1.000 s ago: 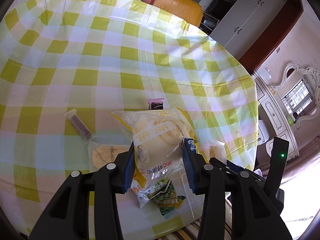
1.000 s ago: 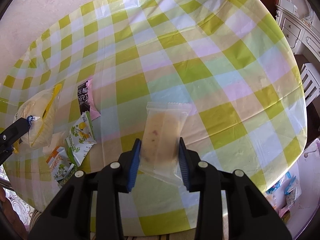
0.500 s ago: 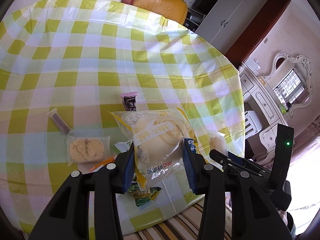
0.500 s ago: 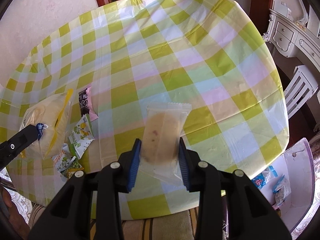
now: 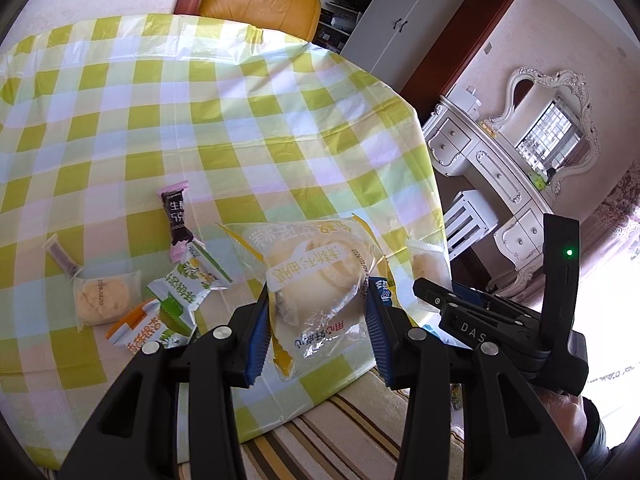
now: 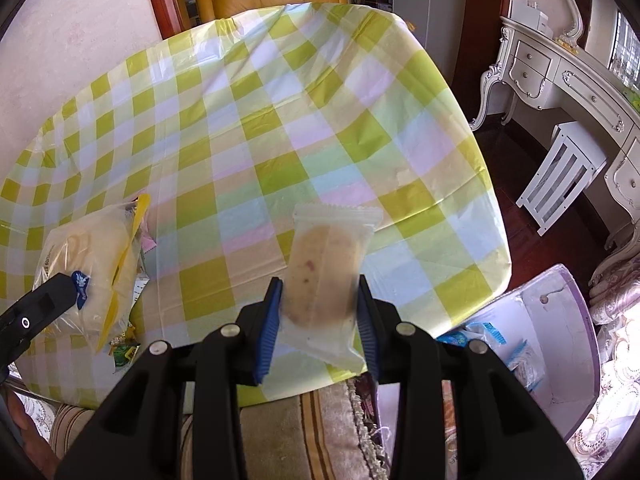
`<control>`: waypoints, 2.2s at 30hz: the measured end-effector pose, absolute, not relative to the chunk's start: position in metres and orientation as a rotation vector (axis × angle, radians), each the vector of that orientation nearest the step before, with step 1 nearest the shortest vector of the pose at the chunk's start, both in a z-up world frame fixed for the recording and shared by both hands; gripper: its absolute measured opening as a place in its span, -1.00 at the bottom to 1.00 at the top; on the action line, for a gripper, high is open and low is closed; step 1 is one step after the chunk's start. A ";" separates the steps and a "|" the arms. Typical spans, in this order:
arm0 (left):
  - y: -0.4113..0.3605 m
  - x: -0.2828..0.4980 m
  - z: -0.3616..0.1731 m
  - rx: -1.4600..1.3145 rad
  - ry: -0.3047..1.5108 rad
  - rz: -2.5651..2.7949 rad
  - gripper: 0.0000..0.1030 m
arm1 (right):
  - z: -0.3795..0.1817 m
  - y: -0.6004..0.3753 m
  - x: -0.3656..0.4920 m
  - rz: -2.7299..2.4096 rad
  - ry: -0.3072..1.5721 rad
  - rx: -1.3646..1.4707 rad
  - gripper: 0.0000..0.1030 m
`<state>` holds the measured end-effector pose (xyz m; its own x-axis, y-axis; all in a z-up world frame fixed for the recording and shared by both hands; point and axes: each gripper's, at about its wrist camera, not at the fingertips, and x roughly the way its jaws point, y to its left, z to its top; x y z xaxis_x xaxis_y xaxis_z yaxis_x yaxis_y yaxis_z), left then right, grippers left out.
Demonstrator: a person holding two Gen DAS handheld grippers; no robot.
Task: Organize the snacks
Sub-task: 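Carry the bun bag and pastry bar bag with both tools over the white box, then open both tools over the white box to drop the two snacks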
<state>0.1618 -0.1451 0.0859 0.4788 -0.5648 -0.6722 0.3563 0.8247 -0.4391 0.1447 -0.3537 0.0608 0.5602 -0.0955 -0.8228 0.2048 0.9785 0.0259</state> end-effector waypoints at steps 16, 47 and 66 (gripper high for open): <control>-0.249 0.126 0.084 -0.068 0.964 -0.769 -0.19 | 0.051 -0.429 0.103 -0.335 0.997 0.141 -0.30; -0.409 0.113 0.008 0.221 1.248 -0.932 -0.18 | -0.011 -0.545 0.037 -0.504 1.013 0.226 -0.30; -0.495 0.108 -0.055 0.506 1.395 -0.895 -0.12 | -0.071 -0.574 0.014 -0.533 1.115 0.262 -0.29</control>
<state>0.1080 -0.4950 -0.0548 -0.0623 -0.2371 -0.9695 0.7828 0.5910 -0.1948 0.0139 -0.5737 -0.0708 0.3327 -0.2744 -0.9022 0.5301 0.8457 -0.0618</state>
